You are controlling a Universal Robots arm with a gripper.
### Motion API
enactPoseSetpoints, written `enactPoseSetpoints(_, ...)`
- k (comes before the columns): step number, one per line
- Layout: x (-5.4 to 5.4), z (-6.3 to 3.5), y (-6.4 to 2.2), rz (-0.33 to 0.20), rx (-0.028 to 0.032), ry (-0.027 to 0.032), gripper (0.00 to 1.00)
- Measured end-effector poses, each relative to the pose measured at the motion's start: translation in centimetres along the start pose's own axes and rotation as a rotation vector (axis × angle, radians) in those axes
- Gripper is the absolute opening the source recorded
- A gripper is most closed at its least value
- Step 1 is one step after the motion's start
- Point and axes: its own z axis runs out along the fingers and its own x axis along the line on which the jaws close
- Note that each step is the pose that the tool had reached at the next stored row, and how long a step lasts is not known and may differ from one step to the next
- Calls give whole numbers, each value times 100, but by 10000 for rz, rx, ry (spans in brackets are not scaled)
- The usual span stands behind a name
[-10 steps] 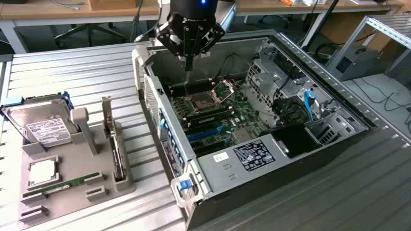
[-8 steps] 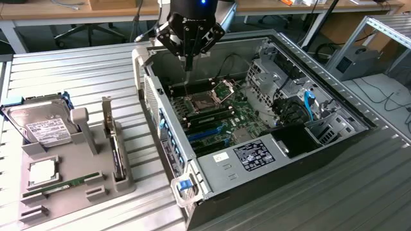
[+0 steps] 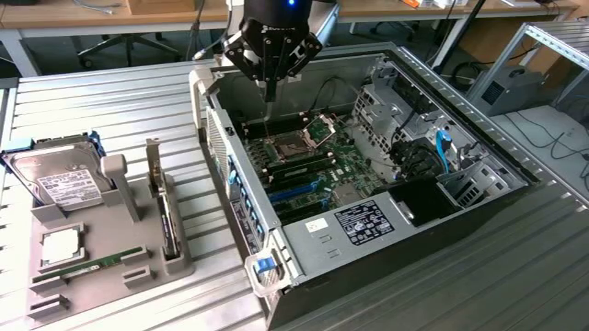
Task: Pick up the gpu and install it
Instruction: 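Reach for the gpu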
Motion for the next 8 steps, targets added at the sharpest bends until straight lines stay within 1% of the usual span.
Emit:
enactPoseSetpoints(2, 4, 0, 0, 1, 0, 0, 11)
enactPoseSetpoints(8, 66, -2, -5, 0, 0, 0, 11)
